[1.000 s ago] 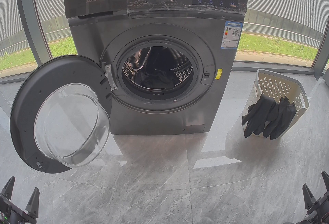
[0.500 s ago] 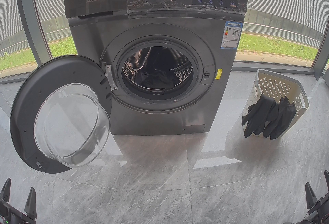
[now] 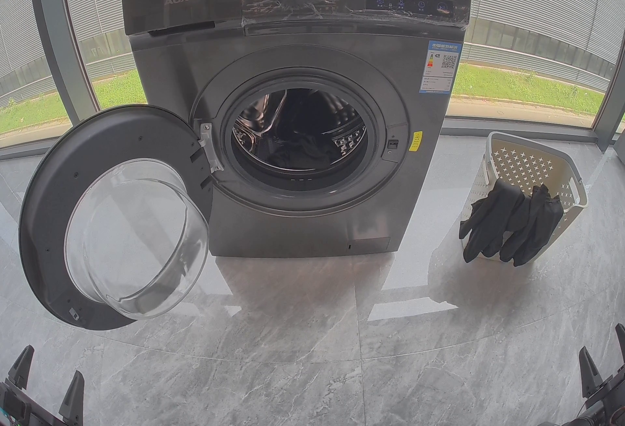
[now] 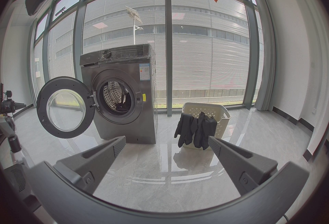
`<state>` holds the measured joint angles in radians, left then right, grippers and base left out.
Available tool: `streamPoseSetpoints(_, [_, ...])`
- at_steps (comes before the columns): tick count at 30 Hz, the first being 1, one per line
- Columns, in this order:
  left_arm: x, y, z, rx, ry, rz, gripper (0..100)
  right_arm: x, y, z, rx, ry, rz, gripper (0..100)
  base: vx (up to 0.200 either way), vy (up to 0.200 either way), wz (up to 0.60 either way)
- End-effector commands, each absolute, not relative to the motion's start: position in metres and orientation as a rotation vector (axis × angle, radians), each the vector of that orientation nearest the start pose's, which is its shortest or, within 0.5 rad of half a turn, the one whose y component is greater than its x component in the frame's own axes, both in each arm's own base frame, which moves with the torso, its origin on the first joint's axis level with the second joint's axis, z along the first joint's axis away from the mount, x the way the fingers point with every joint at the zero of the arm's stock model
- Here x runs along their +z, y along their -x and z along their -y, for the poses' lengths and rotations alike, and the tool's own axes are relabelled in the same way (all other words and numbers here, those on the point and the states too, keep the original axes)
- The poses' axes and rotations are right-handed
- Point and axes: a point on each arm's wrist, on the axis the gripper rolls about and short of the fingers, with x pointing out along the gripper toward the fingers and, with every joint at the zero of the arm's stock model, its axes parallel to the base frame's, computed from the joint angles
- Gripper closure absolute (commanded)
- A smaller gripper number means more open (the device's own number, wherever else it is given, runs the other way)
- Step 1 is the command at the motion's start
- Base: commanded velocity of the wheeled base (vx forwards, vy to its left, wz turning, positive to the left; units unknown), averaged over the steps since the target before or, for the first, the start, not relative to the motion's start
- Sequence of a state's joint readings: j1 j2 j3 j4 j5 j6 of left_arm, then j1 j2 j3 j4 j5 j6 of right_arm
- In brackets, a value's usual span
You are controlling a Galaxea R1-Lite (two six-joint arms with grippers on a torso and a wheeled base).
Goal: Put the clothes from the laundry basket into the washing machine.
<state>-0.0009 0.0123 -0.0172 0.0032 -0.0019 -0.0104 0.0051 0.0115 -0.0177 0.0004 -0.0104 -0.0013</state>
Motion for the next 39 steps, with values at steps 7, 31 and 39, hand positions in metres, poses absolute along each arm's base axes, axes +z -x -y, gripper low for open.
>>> streamPoseSetpoints(7, [0.0752, 0.0228, 0.0, -0.002, 0.012, -0.003, 0, 0.0755, 0.0228, 0.0004, -0.005, 0.002, 0.0, 0, 0.0, -0.2, 0.0])
streamPoseSetpoints(31, [0.0752, 0.0228, 0.0, 0.0, 0.017, -0.003, 0, 0.0753, 0.0228, 0.0003, -0.003, 0.002, -0.002, 0, 0.0, -0.2, 0.0])
streamPoseSetpoints(39, [0.0752, 0.0228, 0.0, -0.002, 0.015, -0.003, 0, 0.0753, 0.0228, 0.0004, -0.005, 0.002, -0.002, 0, 0.0, -0.125, 0.0])
